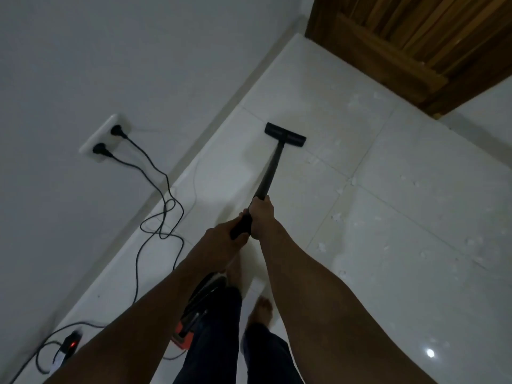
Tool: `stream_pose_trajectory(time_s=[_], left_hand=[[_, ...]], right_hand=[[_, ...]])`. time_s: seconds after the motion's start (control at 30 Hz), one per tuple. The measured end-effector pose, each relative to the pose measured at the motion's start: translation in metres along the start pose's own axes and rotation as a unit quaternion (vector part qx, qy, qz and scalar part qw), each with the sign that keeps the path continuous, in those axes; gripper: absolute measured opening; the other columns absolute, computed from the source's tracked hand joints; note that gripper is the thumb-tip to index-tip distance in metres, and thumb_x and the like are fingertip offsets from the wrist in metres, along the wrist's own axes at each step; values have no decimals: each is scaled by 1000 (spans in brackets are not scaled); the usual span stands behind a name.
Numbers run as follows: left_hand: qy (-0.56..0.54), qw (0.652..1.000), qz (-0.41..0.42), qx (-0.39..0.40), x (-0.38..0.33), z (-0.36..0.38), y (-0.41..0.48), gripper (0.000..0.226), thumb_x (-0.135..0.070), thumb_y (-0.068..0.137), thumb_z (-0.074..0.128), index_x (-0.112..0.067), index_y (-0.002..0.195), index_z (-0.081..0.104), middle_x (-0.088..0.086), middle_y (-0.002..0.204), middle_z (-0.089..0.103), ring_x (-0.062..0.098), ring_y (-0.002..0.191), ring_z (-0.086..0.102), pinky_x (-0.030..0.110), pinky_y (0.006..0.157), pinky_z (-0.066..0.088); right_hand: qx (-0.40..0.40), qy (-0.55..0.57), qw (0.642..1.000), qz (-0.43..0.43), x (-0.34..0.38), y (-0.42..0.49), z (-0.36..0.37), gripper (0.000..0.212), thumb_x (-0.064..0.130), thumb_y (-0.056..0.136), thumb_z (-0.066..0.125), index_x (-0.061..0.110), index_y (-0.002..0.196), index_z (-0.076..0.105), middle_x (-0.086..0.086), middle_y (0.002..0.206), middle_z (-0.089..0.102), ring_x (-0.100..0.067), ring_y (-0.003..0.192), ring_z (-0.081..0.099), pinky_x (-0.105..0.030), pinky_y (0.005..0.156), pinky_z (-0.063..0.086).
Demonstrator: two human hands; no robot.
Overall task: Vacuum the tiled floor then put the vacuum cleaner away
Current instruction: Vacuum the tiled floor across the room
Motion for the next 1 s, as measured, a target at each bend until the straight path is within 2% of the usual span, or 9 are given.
stream_pose_trajectory(time_s=[0.1, 0.27, 0.4, 0.57, 0.7, 0.87, 1.0], left_hand=[[4, 1000, 8, 15, -12, -15, 30, 49, -35, 102, 50, -37, 150, 40, -12, 64, 57, -8, 44, 56, 10, 41, 40], [14, 998, 33, 48, -36, -45, 82, 43, -29, 104, 49, -28, 147, 46, -9, 62, 56, -7, 41, 53, 9, 39, 40], [15, 997, 37, 60, -55, -65, 118, 42, -32, 104, 48, -30, 147, 45, -6, 63, 58, -5, 38, 52, 9, 37, 37], [19, 996, 35, 76, -81, -73, 159, 36, -36, 103, 48, -29, 138, 53, -4, 62, 60, -1, 37, 51, 14, 38, 42], [37, 995, 36, 83, -104, -76, 193, 39, -35, 103, 48, -30, 142, 49, -9, 66, 58, 4, 47, 55, 16, 40, 41], [33, 995, 22, 91, -130, -81, 244, 33, -34, 104, 46, -22, 134, 55, -7, 60, 57, -2, 35, 50, 12, 37, 42], [14, 995, 17, 101, -154, -82, 292, 33, -31, 104, 47, -25, 135, 52, -7, 59, 57, -3, 35, 51, 11, 36, 40]], right_hand=[[-14, 8, 1000, -7, 27, 16, 7, 41, 16, 107, 36, 24, 146, 45, -12, 99, 56, -20, 63, 55, -33, 59, 54], [-38, 33, 999, 7, 75, 40, 22, 44, 18, 108, 36, 27, 151, 41, -12, 96, 58, -20, 62, 56, -27, 47, 52], [-41, 57, 997, 11, 113, 55, 31, 45, 15, 108, 37, 26, 151, 41, -11, 89, 56, -19, 58, 52, -29, 51, 52], [-41, 69, 997, 18, 157, 71, 27, 40, 14, 108, 37, 22, 146, 46, -9, 78, 52, -18, 54, 49, -22, 42, 50], [-42, 65, 997, 7, 193, 91, 23, 42, 14, 109, 36, 18, 150, 42, -10, 77, 50, -20, 56, 47, -31, 51, 50], [-43, 66, 997, 0, 240, 127, 20, 37, 14, 109, 35, 18, 144, 45, -9, 75, 48, -19, 57, 46, -34, 62, 50], [-40, 54, 998, 2, 282, 160, 17, 38, 15, 110, 33, 21, 146, 43, -7, 75, 46, -17, 55, 45, -31, 55, 49]])
Point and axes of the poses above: each hand's wrist, its own y-axis towards the middle knuckle, its own z-axis out of the palm, x = y × z, the point moved 10 cm from there along y, towards the middle knuckle
